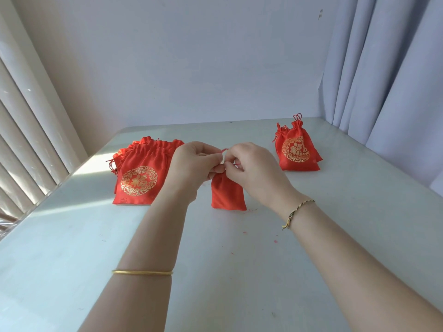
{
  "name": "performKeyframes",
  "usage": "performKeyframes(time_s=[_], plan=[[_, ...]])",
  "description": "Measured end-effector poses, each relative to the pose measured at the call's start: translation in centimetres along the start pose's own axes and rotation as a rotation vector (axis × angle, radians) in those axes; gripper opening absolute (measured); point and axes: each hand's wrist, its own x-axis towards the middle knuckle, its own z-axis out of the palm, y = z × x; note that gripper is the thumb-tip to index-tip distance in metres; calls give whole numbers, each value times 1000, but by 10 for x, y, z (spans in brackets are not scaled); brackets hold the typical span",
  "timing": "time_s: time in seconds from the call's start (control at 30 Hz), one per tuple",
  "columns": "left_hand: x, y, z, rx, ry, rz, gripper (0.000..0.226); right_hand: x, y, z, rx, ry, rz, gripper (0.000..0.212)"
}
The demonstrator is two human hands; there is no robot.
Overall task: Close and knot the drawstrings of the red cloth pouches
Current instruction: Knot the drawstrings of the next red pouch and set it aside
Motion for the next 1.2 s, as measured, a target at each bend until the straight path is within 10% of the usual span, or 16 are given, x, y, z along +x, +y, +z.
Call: performKeyframes(time_s=[0.4, 1.2], plan=[[-4, 5, 1, 358, 32, 198, 41, 4, 11, 2, 423, -21, 309, 18], [-3, 5, 3, 640, 51, 436, 5, 5, 11, -9, 1093, -115, 644, 18]])
